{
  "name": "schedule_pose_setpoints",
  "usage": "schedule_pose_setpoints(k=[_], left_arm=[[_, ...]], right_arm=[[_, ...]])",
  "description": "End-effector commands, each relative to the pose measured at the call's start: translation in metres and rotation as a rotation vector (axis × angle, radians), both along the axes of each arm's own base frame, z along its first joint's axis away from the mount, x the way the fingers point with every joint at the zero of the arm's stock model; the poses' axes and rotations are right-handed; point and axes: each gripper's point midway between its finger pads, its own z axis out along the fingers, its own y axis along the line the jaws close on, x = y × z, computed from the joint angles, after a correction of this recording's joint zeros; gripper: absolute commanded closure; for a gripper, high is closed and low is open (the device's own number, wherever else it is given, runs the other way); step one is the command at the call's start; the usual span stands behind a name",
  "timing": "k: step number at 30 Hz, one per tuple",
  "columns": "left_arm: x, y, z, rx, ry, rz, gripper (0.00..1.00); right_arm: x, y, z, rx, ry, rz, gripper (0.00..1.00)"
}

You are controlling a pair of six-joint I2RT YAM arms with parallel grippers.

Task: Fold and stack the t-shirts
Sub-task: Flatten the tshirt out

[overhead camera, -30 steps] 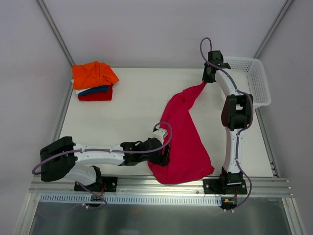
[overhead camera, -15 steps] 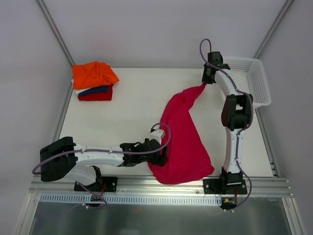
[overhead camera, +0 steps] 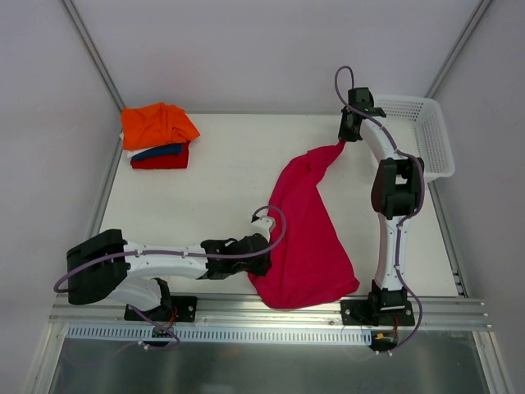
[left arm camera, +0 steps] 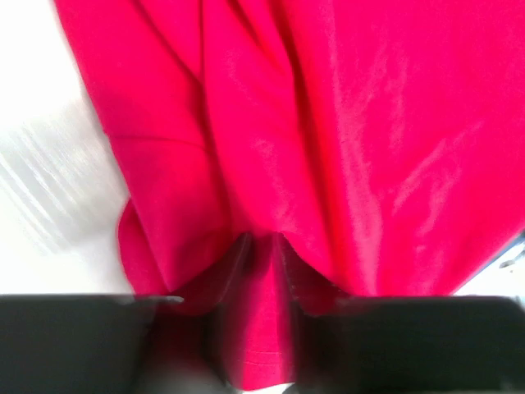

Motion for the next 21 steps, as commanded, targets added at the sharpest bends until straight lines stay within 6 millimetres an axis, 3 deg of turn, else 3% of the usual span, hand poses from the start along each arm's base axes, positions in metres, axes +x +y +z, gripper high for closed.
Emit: schedule_pose_setpoints(k=[1,6,8,12,15,17,21], left_arm=[[0.001,-0.002,0.000,0.014,-0.009,0.003,0.92],[0.000,-0.004,-0.008,0.030,0.014,0.005,0.91],[0.000,-0.003,-0.009,0.034,0.011,0.010,1.00],[0.008,0.005,0.003,0.054,-0.033,0.031,1.00],[0.024,0.021,0.027,0.111,-0.119,0.083,1.00],[0.036,0.024,0.053,0.118,-0.187,0.103,1.00],[0.065,0.050,0.113,0.110,-0.327,0.194,1.00]], right_arm=[[0.002,0.001,0.029,0.023,-0.057,-0.004,1.00],[0.003,0.002,0.033,0.028,-0.063,-0.002,1.00],[0.003,0.002,0.035,0.028,-0.069,-0.003,1.00],[0.003,0.001,0.035,0.026,-0.070,-0.008,1.00],[0.001,0.001,0.030,0.028,-0.066,-0.011,1.00],[0.001,0.001,0.027,0.032,-0.064,-0.013,1.00],[-0.003,0.002,0.017,0.037,-0.046,-0.018,1.00]])
